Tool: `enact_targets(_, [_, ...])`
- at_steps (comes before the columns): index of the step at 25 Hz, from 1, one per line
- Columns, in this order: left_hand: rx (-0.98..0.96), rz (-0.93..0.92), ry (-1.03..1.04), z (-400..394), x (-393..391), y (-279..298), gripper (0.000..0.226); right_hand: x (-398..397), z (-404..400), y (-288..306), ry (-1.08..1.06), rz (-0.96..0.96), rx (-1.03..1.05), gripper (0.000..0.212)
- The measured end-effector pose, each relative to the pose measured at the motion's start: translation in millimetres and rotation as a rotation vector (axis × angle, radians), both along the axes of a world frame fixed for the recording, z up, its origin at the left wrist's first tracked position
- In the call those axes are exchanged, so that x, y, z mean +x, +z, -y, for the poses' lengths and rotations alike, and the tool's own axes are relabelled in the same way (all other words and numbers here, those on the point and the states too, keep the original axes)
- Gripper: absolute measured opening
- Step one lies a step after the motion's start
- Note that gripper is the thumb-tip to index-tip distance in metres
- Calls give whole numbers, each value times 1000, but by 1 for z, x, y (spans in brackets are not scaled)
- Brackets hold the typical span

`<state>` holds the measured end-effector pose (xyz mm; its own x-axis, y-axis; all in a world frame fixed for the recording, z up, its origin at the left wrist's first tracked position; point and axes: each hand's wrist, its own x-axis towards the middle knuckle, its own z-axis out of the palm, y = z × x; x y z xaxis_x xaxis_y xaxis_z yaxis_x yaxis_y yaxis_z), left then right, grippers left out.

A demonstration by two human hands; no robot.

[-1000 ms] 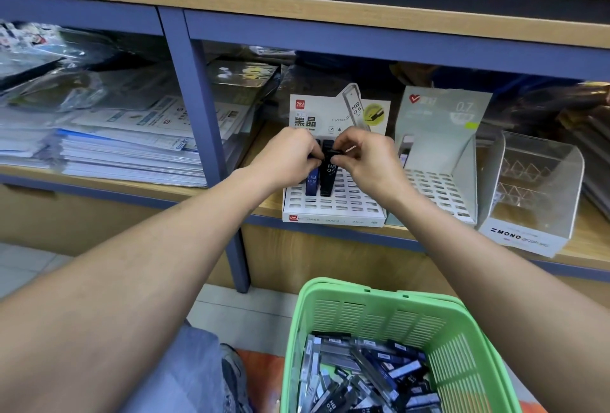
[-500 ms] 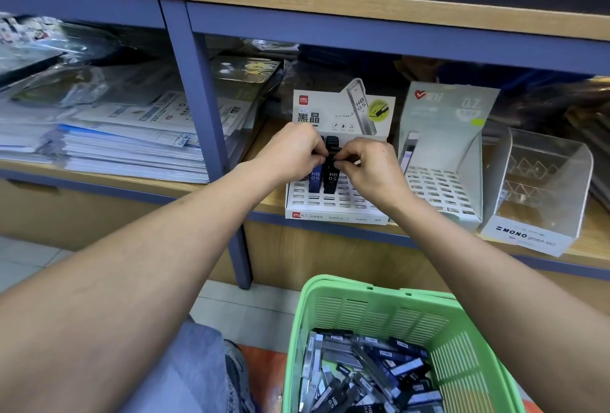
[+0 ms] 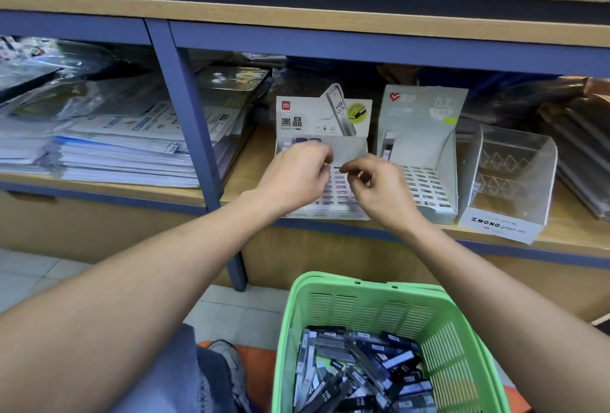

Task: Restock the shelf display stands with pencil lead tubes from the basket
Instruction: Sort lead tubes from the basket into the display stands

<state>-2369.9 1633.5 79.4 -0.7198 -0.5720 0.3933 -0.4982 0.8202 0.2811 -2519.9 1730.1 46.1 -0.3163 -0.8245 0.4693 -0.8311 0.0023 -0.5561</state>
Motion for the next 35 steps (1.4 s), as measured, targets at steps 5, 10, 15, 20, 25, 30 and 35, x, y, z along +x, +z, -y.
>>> enact_targets(5, [94,331,-147,-56,-15,-66,9,-6,-72,-65,-70,103,273,22])
enact_targets(10, [204,656,-176,-95,-35,-150,10,-11,-113,-152,-60,131,666,28])
enact_targets(15, [557,837,-87,-123,-43,-245,8,-17,-127,-232,18,141,1010,24])
enact_targets(20, [703,1045,-63,-141,-31,-318,32,-16,-144,-294,108,51,1252,45])
enact_targets(25, [791,1234,-12,-153,-21,-359,61,-4,-144,-331,137,-19,1307,95])
enact_targets(30, [680,1243,109,-165,-16,-381,74,2,-134,-347,75,-8,1305,85])
enact_targets(35, [748,1116,86,-155,-9,-387,31,-3,-135,-353,101,57,1301,40])
